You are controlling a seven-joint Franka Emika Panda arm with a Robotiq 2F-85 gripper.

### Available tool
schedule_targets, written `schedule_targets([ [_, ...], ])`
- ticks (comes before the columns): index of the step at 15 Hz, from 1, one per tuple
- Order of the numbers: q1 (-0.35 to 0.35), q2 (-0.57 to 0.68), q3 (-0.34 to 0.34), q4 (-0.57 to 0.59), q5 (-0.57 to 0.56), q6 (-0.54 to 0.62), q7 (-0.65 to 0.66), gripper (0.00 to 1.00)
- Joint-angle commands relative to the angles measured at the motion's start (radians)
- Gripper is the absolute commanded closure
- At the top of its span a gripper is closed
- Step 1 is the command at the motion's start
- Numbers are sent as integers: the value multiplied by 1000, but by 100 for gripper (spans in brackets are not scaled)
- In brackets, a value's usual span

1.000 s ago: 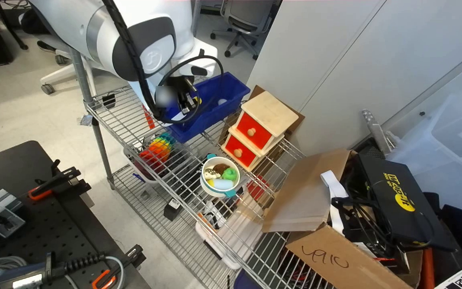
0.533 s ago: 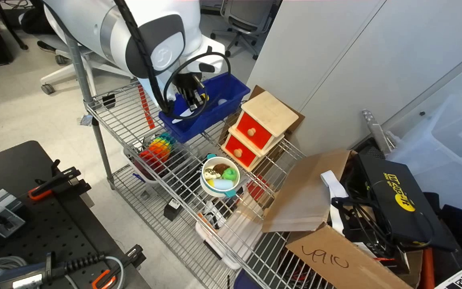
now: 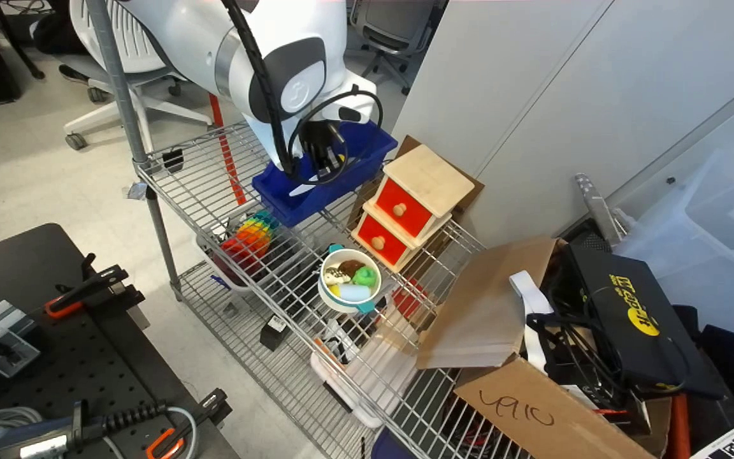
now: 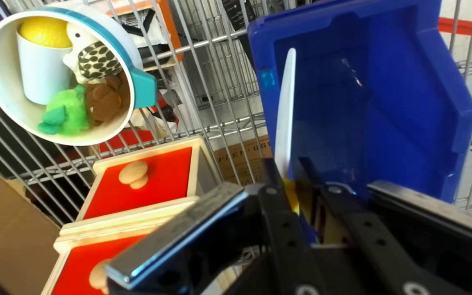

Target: Take the yellow knife and put it in the blue box

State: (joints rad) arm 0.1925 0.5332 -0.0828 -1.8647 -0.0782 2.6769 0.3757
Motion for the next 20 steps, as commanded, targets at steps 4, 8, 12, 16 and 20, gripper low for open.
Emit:
schedule_targets([
  [4, 9, 65, 28, 86, 24, -49, -3, 96],
  [8, 17, 85, 18, 110, 13, -60, 1, 51],
  [12, 12, 88, 20, 117, 18, -57, -3, 22],
  [16, 6, 76, 26, 105, 23, -49, -12, 0],
  [20, 36, 12, -15, 35, -13, -105, 25, 0],
])
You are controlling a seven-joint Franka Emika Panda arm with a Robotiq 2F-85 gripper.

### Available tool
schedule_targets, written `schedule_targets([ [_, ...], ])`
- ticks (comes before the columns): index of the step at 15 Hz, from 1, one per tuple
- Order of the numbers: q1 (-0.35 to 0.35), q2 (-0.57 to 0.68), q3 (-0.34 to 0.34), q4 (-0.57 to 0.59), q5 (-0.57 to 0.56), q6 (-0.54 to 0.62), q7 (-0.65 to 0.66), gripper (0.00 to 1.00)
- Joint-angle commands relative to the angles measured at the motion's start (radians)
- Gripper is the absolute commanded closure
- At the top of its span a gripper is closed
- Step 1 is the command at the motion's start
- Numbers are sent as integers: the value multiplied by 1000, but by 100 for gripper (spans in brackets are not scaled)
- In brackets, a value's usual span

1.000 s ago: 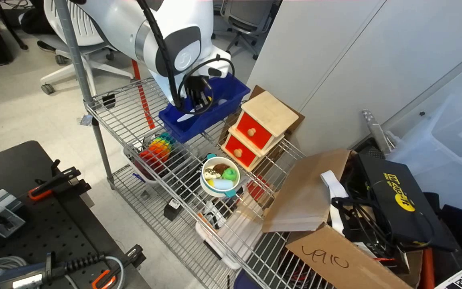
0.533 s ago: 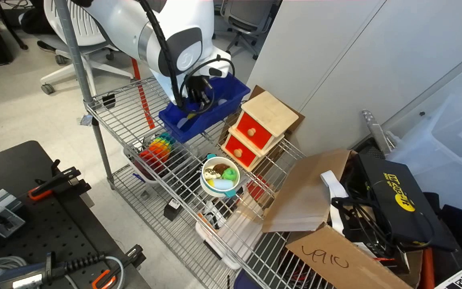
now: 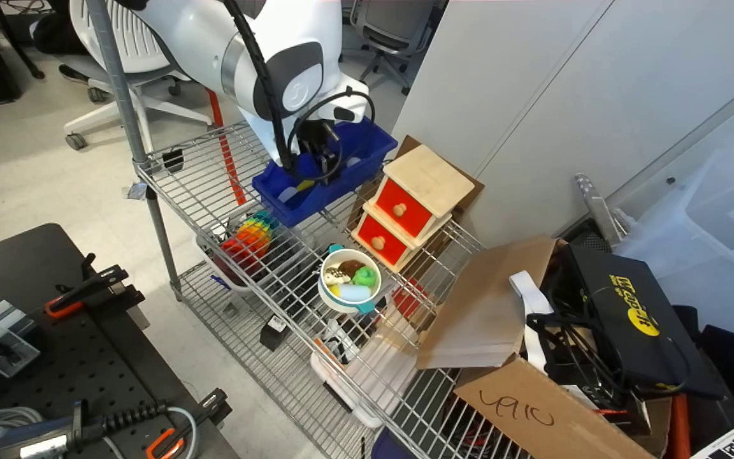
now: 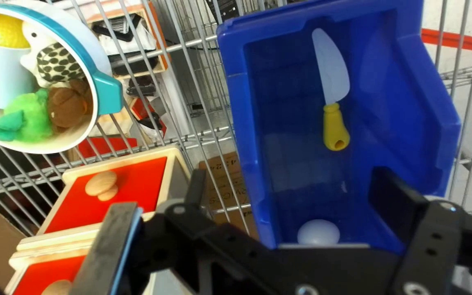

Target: Take the yellow knife and put it in the blue box

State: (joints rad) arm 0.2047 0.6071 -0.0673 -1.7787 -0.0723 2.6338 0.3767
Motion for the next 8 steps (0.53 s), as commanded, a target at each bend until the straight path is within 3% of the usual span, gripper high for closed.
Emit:
schedule_targets([
  [1, 34, -85, -46, -85, -38, -57, 35, 0],
  [5, 62, -178, -94, -214, -120, -73, 76, 0],
  [8, 50, -244, -84, -302, -158, -91, 59, 0],
])
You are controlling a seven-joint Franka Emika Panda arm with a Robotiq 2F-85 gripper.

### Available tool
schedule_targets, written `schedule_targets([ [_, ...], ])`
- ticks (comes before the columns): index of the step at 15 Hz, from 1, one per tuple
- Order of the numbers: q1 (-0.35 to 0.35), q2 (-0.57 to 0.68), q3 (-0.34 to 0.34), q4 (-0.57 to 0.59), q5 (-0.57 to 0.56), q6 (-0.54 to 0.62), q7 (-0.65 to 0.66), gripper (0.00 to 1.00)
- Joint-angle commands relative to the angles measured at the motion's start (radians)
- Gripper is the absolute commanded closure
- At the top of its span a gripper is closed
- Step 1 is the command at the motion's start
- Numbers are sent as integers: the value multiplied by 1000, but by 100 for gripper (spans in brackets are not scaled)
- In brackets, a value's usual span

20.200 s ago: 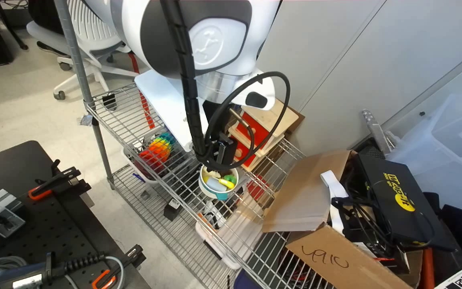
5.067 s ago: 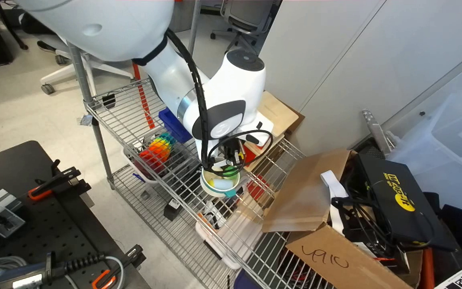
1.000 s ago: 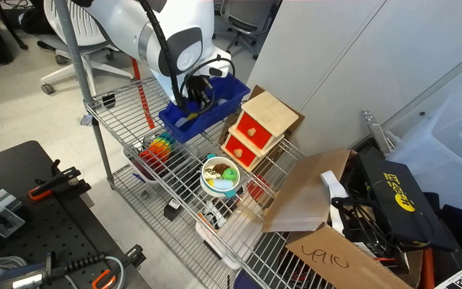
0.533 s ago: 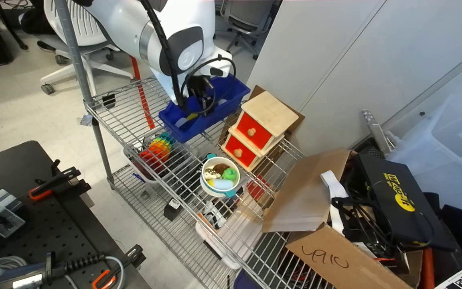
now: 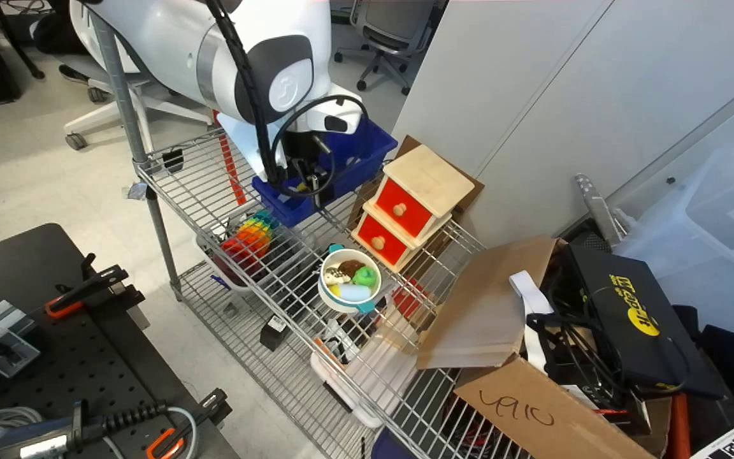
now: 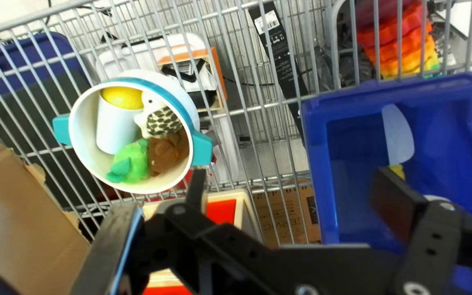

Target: Take the yellow knife and put it in the blue box

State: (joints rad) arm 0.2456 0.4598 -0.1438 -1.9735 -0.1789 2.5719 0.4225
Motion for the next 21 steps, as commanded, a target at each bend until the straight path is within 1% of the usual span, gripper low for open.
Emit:
schedule_targets([
  [1, -1, -118, 3, -134, -53, -31, 3, 0],
  [3, -23, -167, 24, -191, -44, -27, -32, 0],
  [6, -54, -243, 48, -275, -56, 2, -138, 0],
  [8, -74, -284, 59, -315, -63, 16, -188, 0],
  [12, -118, -358, 89, -380, -37, 32, -277, 0],
  [13, -129, -369, 96, -389, -24, 32, -294, 0],
  [14, -126, -319, 98, -341, -39, 3, -250, 0],
  [21, -135, -320, 106, -348, -37, 2, -254, 0],
])
